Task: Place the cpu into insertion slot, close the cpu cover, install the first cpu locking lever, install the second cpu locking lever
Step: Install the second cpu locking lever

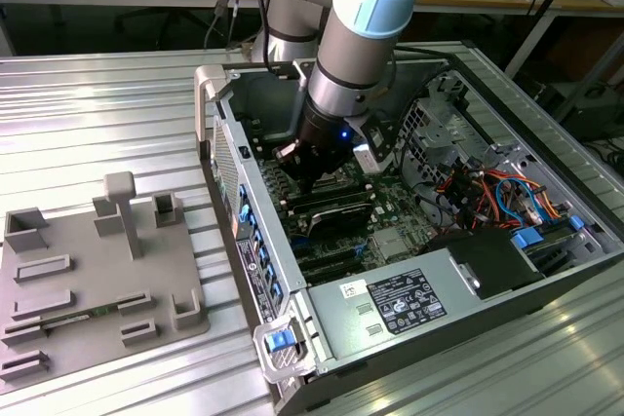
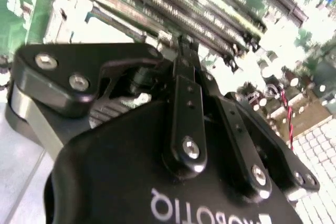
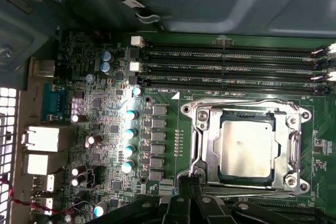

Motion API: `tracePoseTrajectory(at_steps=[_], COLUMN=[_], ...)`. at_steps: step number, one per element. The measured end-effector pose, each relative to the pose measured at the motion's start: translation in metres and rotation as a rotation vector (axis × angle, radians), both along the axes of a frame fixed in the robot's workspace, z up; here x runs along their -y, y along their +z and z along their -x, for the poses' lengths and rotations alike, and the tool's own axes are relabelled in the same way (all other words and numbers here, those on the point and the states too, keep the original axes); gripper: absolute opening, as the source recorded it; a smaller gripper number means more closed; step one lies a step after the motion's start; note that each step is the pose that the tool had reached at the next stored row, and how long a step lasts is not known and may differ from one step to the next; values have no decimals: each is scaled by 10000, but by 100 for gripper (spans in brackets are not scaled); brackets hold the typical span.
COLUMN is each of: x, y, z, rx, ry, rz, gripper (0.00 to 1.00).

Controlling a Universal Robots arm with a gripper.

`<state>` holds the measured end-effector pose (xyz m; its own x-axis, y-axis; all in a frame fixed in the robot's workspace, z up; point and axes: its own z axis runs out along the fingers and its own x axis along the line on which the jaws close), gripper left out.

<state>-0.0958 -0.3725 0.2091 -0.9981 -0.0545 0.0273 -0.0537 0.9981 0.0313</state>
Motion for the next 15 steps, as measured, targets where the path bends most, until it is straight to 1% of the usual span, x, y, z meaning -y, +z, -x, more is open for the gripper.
tracePoseTrajectory(at_steps=[7, 13, 15], x=[0, -1, 0], y=[4, 4, 4], z=[0, 0, 1], rx=[1, -1, -1], ry=[-1, 1, 2], rz=[-1, -52, -83], gripper=[11, 11, 11])
